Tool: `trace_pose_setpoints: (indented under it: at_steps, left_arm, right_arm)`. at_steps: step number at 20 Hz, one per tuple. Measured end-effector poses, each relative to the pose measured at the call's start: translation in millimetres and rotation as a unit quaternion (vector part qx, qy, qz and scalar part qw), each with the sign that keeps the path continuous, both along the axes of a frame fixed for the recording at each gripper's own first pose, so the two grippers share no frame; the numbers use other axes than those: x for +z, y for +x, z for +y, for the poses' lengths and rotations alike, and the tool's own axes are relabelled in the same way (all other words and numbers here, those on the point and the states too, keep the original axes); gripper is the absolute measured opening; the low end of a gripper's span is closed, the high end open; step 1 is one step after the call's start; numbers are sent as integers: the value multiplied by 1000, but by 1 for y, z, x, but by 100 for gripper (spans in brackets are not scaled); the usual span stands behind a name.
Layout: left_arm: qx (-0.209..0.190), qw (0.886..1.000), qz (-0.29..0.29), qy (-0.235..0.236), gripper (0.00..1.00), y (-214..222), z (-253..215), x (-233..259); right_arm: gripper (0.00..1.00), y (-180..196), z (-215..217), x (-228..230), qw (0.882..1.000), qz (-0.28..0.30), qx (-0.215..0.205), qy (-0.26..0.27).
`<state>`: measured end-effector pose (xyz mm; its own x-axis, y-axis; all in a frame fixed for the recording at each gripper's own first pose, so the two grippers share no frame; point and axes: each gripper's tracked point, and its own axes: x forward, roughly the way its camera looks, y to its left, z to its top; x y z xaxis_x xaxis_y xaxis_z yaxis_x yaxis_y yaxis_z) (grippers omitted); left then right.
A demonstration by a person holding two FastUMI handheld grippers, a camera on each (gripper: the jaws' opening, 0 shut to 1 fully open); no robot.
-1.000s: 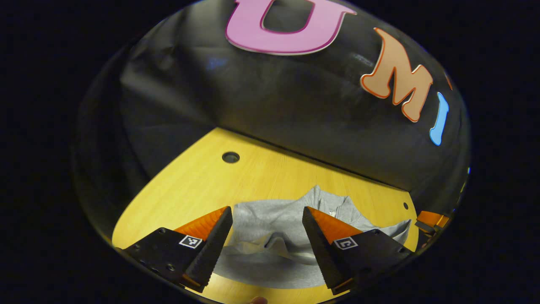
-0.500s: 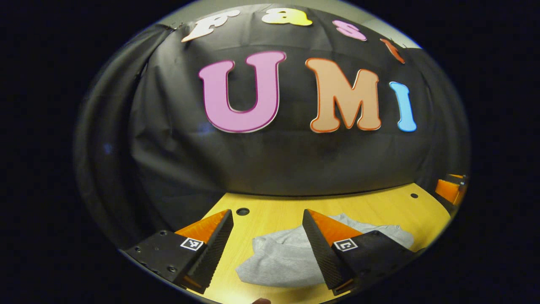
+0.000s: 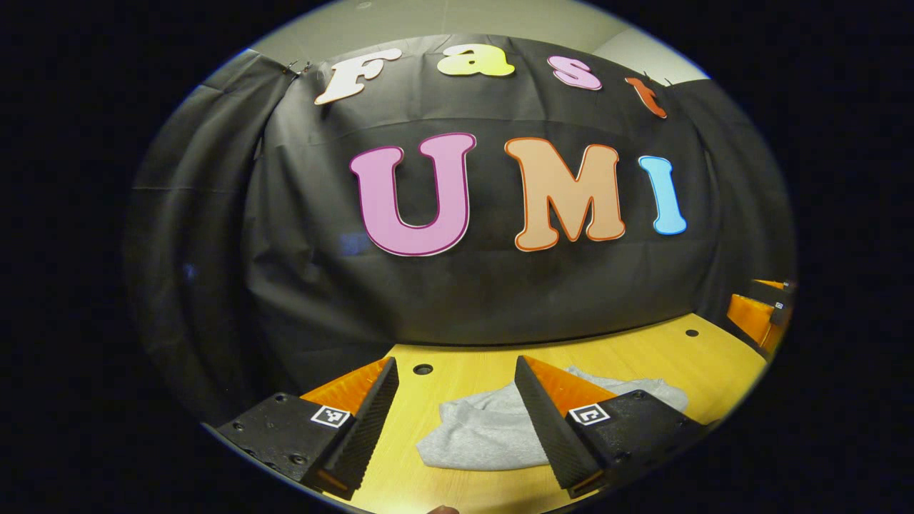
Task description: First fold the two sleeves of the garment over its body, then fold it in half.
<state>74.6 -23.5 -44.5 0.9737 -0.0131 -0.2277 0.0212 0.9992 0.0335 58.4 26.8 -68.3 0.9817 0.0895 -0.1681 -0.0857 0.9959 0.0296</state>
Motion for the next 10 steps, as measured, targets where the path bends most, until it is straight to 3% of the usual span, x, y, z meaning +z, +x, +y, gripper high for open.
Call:
trace_pose_setpoints:
  at_steps: [10]
  left_arm:
    - [3, 1000, -26, 5, 95, -6, 8, 17]
  right_arm:
    - [98, -7, 9, 9, 1000, -14, 4, -1]
